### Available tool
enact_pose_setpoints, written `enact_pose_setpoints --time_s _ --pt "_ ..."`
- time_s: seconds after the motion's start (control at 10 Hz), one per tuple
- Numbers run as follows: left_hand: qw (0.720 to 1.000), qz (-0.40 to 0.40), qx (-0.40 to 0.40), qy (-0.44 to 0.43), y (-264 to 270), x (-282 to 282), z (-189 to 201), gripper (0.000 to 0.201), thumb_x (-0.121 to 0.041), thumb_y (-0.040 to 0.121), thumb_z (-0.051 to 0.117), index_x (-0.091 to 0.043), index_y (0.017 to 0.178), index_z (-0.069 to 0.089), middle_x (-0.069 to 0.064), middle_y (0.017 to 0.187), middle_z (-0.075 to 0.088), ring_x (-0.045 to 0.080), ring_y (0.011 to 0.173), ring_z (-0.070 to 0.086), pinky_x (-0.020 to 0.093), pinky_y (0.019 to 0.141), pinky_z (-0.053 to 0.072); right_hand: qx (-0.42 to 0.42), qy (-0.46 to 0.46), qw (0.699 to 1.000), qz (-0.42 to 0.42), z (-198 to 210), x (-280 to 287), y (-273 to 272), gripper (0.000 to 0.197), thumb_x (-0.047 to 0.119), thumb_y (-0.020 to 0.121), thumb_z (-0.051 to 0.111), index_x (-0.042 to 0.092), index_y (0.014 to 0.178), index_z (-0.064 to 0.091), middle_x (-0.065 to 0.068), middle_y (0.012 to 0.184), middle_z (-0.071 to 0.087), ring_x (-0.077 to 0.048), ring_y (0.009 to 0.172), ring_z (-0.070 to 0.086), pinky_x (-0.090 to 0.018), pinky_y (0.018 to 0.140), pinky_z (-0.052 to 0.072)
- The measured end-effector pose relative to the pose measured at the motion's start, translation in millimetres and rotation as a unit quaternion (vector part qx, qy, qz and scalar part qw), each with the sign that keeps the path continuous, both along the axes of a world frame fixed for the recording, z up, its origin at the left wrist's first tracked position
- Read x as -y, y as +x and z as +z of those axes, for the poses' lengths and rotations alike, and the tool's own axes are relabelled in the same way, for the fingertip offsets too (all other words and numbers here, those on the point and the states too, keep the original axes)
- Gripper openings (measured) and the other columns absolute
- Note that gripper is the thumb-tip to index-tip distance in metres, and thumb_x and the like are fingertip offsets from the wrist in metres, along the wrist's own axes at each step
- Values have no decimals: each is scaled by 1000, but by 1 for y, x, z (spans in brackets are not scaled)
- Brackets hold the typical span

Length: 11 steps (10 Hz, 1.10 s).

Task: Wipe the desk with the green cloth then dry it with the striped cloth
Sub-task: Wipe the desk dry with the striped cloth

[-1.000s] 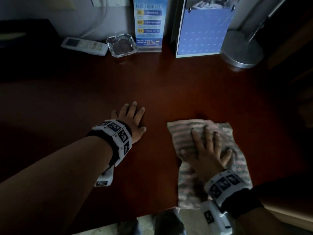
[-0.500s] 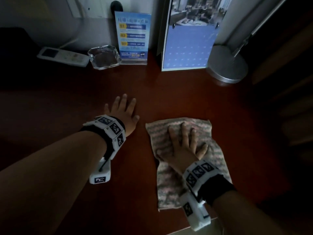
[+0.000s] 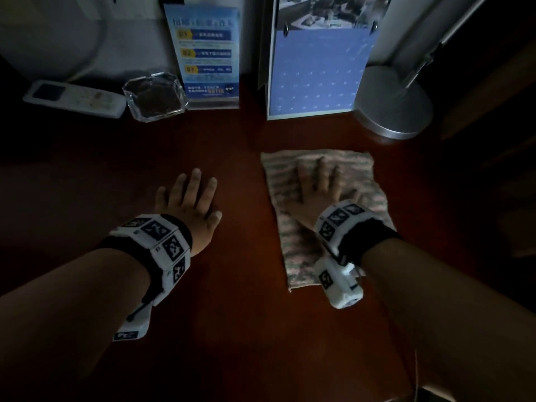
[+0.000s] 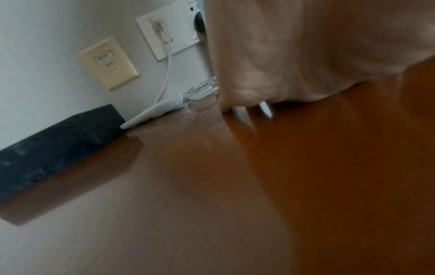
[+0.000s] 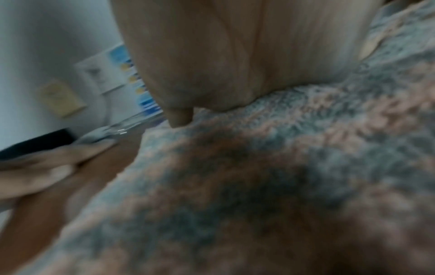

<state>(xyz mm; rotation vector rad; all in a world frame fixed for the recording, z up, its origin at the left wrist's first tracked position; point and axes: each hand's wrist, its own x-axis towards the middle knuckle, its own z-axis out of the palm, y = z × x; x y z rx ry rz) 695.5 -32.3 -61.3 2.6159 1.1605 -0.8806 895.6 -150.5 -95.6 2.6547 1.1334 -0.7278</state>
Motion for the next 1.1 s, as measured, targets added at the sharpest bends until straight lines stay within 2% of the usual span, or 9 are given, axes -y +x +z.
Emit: enact_pose_setpoints --time_s 0.2,0.3,0.4,0.5,0.6,0.7,0.8,1.0,1.1 --pt "1000 6 7 25 0 3 -4 62 -49 97 8 -26 146 -22 2 155 -25 24 145 -12 47 117 3 -17 50 992 113 2 -49 12 75 77 81 28 55 140 -14 14 153 -27 -26 141 -24 -68 105 -8" --pt "1000 6 -5 15 1 2 -2 61 -49 98 5 -26 144 -27 4 154 -28 24 144 -15 47 117 1 16 10 993 115 6 -37 73 90 88 61 3 49 138 -22 11 154 -26 -28 141 -24 -62 110 -6" --pt "1000 4 -3 12 1 2 -1 62 -49 98 6 -25 144 -27 4 154 -28 24 144 -15 47 117 1 23 4 996 85 18 -17 96 114 76 41 -9 33 146 -15 -1 157 -19 -32 143 -18 -54 115 -6" --pt "1000 3 -1 11 1 2 -1 62 -49 98 7 -26 145 -26 3 154 -27 24 145 -15 47 117 1 53 70 993 83 23 6 71 101 66 60 13 18 149 24 -23 155 8 -55 136 13 -71 106 15" --pt "1000 -1 5 18 1 2 -2 62 -49 98 8 -26 145 -25 3 155 -26 24 145 -13 47 117 2 194 113 964 144 4 22 24 87 53 74 31 19 151 11 -19 157 2 -57 124 33 -77 89 29" --pt "1000 8 3 20 2 2 -2 62 -49 98 10 -27 146 -24 2 155 -25 24 145 -13 46 117 2 152 176 963 137 -16 68 -53 87 80 76 20 37 149 4 -2 158 -8 -35 138 21 -68 106 8" --pt "999 6 10 30 1 3 -5 62 -49 98 10 -27 146 -22 2 156 -23 24 145 -10 46 117 3 117 173 954 216 -13 105 -99 96 85 65 33 42 148 8 -1 159 5 -33 144 10 -75 97 11" --pt "999 16 6 28 1 3 -5 62 -50 97 10 -29 145 -24 0 155 -25 22 145 -13 45 117 2 157 149 951 223 -9 103 -41 91 76 71 36 35 149 11 -4 157 13 -32 139 17 -63 105 5" --pt "999 16 7 28 1 3 -5 62 -50 97 10 -30 146 -22 0 155 -24 22 145 -13 45 117 2 144 146 974 92 -14 98 23 83 71 73 30 42 147 3 -2 158 9 -39 138 27 -72 100 11"
